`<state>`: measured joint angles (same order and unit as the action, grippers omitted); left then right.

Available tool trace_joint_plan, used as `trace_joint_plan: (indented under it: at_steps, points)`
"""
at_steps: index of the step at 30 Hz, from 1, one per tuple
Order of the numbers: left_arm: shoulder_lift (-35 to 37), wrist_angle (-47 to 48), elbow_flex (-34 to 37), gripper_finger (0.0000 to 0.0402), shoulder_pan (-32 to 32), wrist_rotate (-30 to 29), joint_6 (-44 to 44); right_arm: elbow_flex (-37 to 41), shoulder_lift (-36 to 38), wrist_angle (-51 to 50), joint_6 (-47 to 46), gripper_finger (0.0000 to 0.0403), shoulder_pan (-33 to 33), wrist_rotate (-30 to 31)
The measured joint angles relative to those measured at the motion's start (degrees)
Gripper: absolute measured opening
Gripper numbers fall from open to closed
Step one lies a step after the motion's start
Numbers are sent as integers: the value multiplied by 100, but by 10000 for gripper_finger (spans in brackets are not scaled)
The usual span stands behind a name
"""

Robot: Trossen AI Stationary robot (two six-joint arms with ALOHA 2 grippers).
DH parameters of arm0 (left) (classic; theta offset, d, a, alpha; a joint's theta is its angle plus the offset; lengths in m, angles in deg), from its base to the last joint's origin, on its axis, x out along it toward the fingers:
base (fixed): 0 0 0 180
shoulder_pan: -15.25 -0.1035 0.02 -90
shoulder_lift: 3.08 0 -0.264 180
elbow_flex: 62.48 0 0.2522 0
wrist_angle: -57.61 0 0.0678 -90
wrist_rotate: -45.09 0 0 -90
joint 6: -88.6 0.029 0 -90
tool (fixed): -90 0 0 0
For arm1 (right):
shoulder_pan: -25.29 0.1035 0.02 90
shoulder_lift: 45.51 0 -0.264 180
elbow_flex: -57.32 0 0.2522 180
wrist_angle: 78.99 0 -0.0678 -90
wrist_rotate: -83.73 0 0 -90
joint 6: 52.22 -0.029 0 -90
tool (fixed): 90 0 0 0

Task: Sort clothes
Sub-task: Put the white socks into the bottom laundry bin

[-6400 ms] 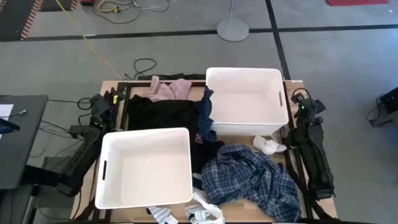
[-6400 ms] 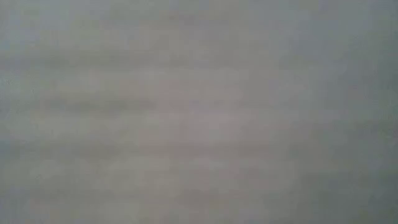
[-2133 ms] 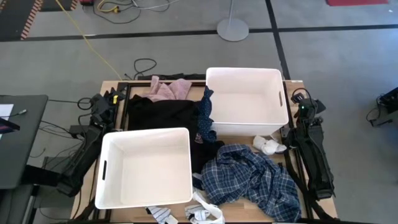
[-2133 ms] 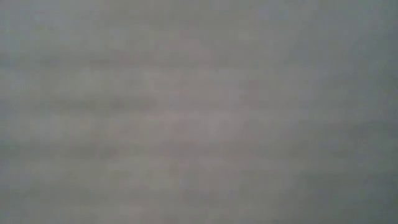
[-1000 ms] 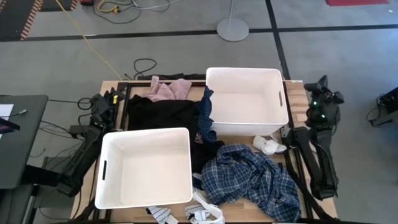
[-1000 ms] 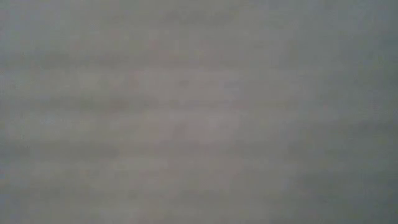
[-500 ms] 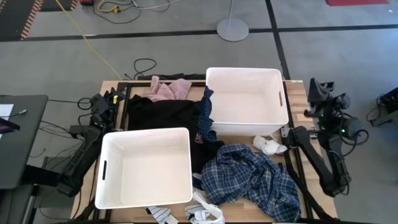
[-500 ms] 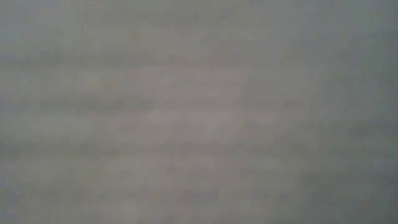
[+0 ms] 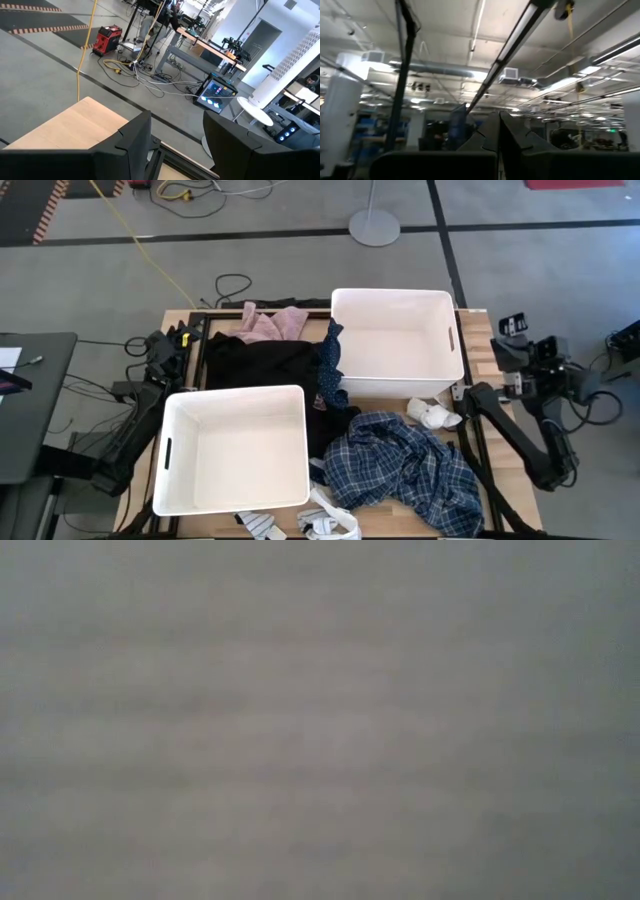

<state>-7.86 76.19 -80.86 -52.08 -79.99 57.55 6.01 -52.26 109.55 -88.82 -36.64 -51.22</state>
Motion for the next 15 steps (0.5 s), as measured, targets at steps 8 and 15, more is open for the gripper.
trace_joint_plan:
  at_steps: [8,15]
  points:
    - [0,0,0,176,1,1,0,-999,-912,-519,102,26,-316,-1224]
    - [0,0,-1,176,0,1,0,-1659,-1629,-550,20,26,-660,-759]
